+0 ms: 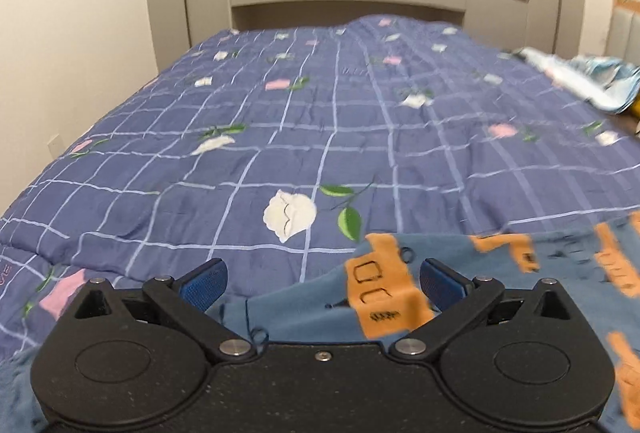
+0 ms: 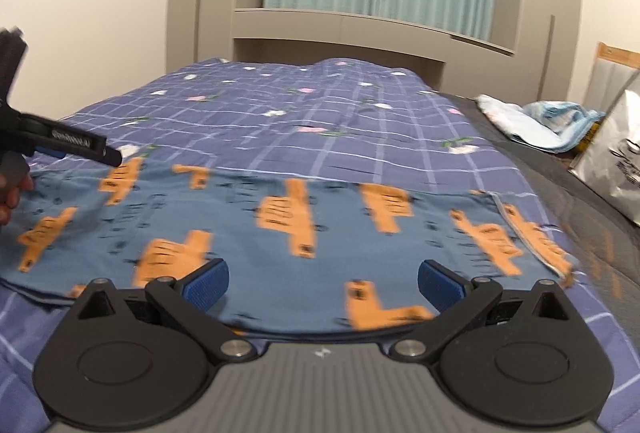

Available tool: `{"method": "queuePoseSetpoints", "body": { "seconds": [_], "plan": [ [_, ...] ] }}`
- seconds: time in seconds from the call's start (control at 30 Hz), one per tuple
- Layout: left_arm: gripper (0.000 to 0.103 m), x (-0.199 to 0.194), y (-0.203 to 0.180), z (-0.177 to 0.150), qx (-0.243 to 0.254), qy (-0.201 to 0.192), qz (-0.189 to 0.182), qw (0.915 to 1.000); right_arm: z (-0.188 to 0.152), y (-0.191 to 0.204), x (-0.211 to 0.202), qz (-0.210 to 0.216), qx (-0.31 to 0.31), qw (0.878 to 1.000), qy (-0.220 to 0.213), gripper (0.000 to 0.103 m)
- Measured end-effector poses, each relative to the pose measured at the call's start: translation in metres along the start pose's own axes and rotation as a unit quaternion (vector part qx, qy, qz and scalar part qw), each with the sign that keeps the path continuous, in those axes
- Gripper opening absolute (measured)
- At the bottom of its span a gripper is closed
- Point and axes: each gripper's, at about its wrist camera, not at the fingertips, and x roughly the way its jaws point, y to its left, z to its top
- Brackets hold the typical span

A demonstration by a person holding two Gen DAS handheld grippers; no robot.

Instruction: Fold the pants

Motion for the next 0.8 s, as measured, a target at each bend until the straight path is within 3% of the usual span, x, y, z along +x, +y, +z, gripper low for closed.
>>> {"method": "queuePoseSetpoints", "body": {
  "seconds": [0.1,0.2,0.47,0.57,0.8],
  "plan": [
    [0.102,0.019,-0.002,0.000,0.006,0.017,0.023,0.9996,-0.004,-0.018,0.001,-0.013,0.011,1.000,0.002,0.103],
    [0.103,0.030,0.006,0.000,-0.011,0.025,0.022,0.9994,-0.006,-0.035,0.003,-0.017,0.026,0.999,0.007,0.103],
    [0.102,0.018,-0.003,0.006,-0.029,0.019,0.034,0.9988,-0.006,-0.091,0.006,0.003,0.101,0.995,0.018,0.103],
    [0.102,0.004,-0.020,0.008,-0.037,0.010,0.002,0.9993,-0.009,-0.115,0.007,0.001,0.141,0.990,0.019,0.103],
    [0.102,-0.029,-0.089,0.012,-0.025,-0.016,-0.132,0.9908,-0.010,-0.169,0.022,0.011,0.218,0.975,0.040,0.103]
  ]
}}
